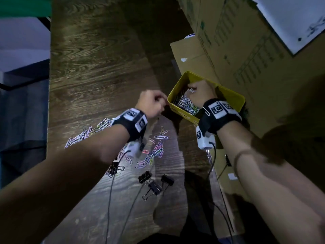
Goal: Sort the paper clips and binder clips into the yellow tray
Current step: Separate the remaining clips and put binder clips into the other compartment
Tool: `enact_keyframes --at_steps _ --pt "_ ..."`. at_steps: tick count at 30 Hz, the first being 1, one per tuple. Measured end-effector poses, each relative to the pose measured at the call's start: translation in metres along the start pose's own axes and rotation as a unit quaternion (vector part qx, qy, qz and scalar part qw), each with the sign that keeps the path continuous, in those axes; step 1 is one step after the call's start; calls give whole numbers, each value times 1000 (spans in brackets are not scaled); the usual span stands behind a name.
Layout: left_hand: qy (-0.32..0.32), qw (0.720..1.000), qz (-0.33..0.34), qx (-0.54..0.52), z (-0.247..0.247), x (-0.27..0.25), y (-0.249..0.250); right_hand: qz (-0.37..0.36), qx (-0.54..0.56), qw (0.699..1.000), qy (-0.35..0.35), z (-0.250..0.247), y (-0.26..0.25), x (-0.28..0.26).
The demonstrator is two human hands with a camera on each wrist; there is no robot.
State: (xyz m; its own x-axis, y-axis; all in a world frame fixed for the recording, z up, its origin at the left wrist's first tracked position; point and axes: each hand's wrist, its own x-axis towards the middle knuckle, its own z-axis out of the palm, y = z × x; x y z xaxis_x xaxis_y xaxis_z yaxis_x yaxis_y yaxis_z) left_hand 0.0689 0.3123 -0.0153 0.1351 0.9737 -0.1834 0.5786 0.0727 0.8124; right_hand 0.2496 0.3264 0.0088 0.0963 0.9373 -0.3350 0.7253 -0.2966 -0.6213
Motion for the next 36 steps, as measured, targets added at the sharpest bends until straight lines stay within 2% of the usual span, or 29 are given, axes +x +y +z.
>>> enact_keyframes --at_steps 1,3,7,8,9,11,12,15,16,17,19,21,23,26,28,32,36 --pt "-29 995 42 87 0 -9 -8 -12 -8 1000 -15 2 0 -3" --pt "-100 975 70 183 4 -25 -23 -51 -8 999 -15 7 0 -12" --pt "-132 955 51 260 18 -45 -49 -185 38 978 91 25 -4 -40" --pt "-166 937 58 301 22 -50 -56 -220 50 968 111 32 -5 -48" --pt "-214 908 72 354 27 -55 -60 -252 57 958 123 39 -5 -57" --pt "-294 844 104 436 34 -65 -65 -291 62 948 113 56 0 -76" --pt "-314 831 112 445 34 -69 -68 -294 60 949 96 64 5 -86" --pt "-307 851 101 414 25 -85 -83 -270 45 961 30 91 28 -109" --pt "-310 853 110 405 21 -93 -89 -251 36 967 -2 98 36 -113" --pt "-318 844 126 413 17 -101 -92 -226 21 973 -41 105 43 -118" --pt "-337 825 157 426 7 -116 -100 -179 -38 975 -125 116 52 -125" --pt "-305 844 181 401 -6 -125 -102 -166 -133 963 -168 125 54 -130" --pt "-261 860 198 390 -14 -132 -103 -178 -210 948 -158 131 50 -133" --pt "-277 823 126 479 -17 -135 -99 -174 -280 934 -136 137 37 -134" --pt "-276 817 84 500 -11 -137 -95 -165 -308 927 -139 137 27 -135" --pt "-253 862 42 437 5 -137 -85 -135 -306 923 -190 135 8 -143" --pt "-237 874 22 424 12 -133 -71 -123 -296 928 -190 142 1 -152"
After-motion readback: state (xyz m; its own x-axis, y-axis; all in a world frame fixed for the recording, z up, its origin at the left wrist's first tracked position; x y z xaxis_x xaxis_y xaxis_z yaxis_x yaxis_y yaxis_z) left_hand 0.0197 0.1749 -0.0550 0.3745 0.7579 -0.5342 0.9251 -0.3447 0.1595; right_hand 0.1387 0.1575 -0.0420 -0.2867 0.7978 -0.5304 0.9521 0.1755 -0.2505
